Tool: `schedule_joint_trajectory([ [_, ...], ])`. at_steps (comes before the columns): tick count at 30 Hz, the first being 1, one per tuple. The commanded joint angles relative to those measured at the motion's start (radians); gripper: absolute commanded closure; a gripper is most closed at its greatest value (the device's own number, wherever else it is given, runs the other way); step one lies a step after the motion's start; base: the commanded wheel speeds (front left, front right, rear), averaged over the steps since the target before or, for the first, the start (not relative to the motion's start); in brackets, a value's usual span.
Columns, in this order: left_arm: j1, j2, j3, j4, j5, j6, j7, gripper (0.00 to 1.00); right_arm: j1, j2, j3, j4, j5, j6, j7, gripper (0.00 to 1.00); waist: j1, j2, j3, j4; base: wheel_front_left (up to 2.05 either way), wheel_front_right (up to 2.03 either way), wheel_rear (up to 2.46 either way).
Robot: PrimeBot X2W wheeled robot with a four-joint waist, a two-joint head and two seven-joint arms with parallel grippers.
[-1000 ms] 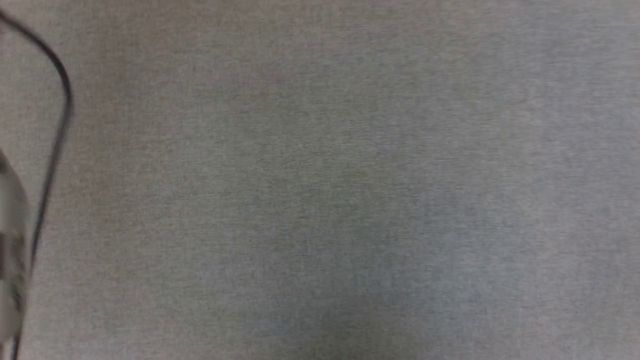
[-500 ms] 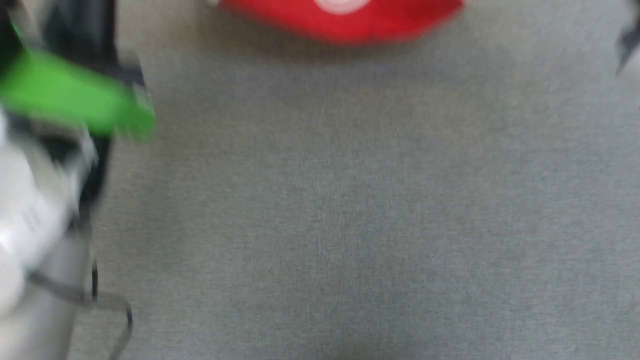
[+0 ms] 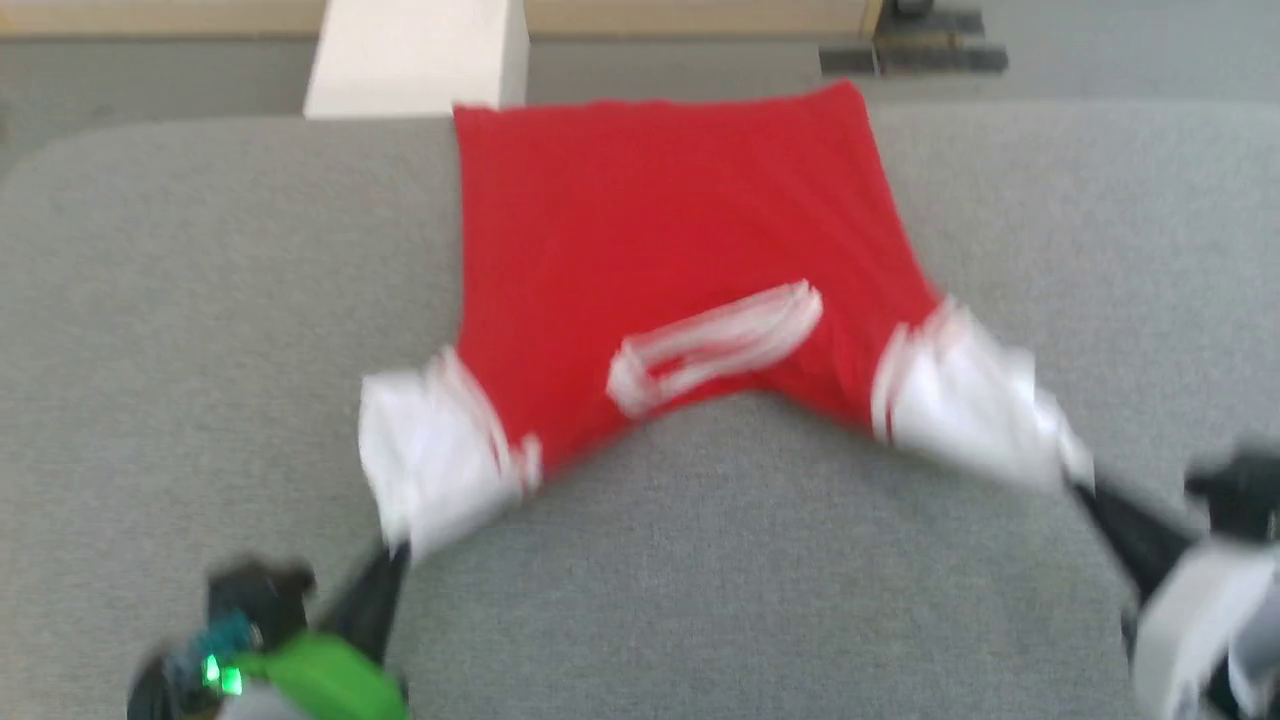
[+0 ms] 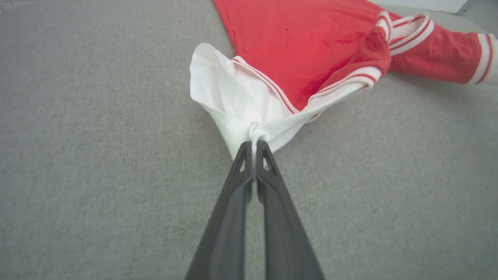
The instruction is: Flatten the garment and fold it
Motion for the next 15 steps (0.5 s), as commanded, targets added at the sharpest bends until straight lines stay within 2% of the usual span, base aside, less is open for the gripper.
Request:
schedule_joint_trajectory([
  [1, 0.044, 0.02, -0.005, 0.021, -0.007, 0.006, 0.018, 1.0, 0.066, 0.008, -0.011, -0.004, 0.012, -0.002, 0.016, 1.0, 0.0001, 0.0, -0.063, 0.022, 0.0, 0.0, 0.0],
  [8, 0.181, 0.086, -0.039, 0.103, -0.019, 0.013, 0.126, 1.0, 0.335, 0.019, -0.05, 0.047, 0.056, -0.002, 0.076, 1.0, 0.0001, 0.0, -0.098, 0.024, 0.0, 0.0, 0.0],
  [15, 0.205, 0.08, -0.038, 0.093, -0.052, 0.02, 0.147, 1.0, 0.413, 0.055, -0.09, 0.106, 0.043, -0.002, 0.034, 1.0, 0.0001, 0.0, -0.101, 0.016, 0.0, 0.0, 0.0],
])
